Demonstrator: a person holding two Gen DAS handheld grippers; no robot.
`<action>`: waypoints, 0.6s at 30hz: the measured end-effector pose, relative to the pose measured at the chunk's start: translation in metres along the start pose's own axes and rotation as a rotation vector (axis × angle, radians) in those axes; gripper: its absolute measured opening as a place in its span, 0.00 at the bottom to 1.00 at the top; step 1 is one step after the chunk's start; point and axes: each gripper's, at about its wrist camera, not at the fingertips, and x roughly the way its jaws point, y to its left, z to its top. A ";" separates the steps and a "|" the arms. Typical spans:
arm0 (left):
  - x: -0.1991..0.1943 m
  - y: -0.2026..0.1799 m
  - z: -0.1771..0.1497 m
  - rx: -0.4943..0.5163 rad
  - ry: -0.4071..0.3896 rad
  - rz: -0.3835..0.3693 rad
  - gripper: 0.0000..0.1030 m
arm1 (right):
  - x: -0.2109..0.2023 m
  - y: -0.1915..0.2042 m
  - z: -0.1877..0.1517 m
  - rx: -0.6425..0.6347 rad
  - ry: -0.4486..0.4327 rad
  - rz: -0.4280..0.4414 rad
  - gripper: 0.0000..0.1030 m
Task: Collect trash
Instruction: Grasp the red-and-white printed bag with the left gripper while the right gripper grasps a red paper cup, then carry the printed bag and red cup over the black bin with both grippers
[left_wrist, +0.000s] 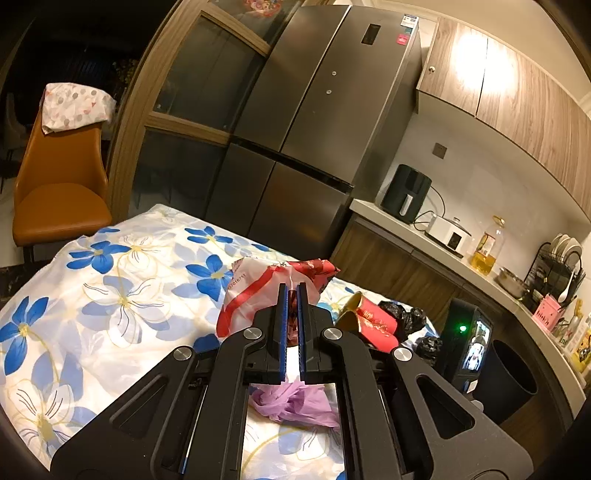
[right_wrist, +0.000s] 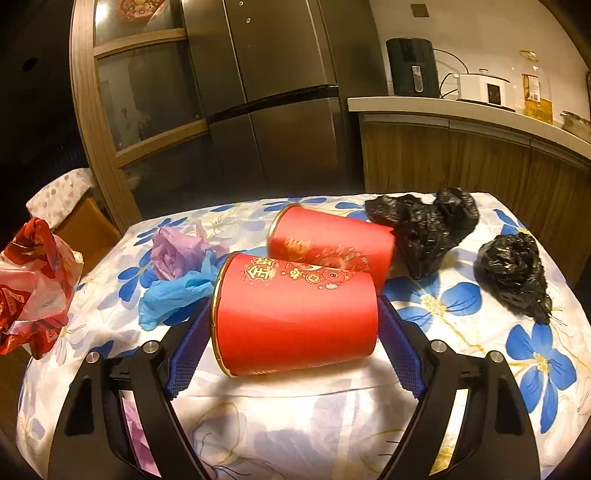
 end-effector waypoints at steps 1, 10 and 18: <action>0.001 -0.001 0.000 0.001 0.001 0.000 0.03 | -0.002 -0.002 0.000 0.003 -0.003 -0.001 0.80; -0.004 -0.020 -0.006 0.026 0.004 -0.012 0.03 | -0.056 -0.023 -0.004 0.026 -0.075 0.008 0.80; -0.013 -0.046 -0.015 0.051 0.011 -0.045 0.03 | -0.102 -0.048 -0.014 0.043 -0.113 -0.007 0.80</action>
